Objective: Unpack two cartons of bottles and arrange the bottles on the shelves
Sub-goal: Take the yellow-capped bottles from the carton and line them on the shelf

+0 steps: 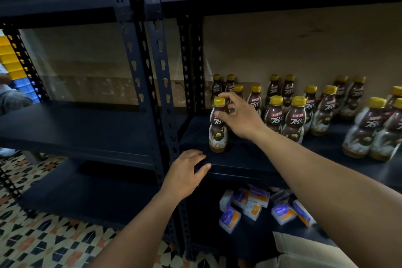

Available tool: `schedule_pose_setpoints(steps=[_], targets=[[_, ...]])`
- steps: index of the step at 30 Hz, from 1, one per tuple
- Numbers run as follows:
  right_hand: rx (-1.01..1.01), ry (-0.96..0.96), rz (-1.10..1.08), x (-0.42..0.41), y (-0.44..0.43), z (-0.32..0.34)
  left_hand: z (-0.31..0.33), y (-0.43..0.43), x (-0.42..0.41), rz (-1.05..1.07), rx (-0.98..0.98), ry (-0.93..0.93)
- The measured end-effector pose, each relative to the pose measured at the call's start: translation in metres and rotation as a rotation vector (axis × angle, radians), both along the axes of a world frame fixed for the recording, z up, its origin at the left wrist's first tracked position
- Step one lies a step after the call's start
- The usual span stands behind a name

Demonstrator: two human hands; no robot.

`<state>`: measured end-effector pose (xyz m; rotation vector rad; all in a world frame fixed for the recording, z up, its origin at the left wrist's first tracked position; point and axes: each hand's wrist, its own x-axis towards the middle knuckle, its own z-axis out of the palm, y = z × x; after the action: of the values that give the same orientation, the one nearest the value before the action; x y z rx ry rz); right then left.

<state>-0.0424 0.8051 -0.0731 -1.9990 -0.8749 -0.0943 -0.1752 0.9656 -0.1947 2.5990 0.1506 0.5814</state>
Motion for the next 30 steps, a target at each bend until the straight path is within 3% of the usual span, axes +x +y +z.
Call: schedule_pose_setpoints(steps=[30], targets=[[0.020,0.045,0.013,0.002,0.011,-0.008,-0.009,0.004,0.005,-0.016,-0.015,-0.076]])
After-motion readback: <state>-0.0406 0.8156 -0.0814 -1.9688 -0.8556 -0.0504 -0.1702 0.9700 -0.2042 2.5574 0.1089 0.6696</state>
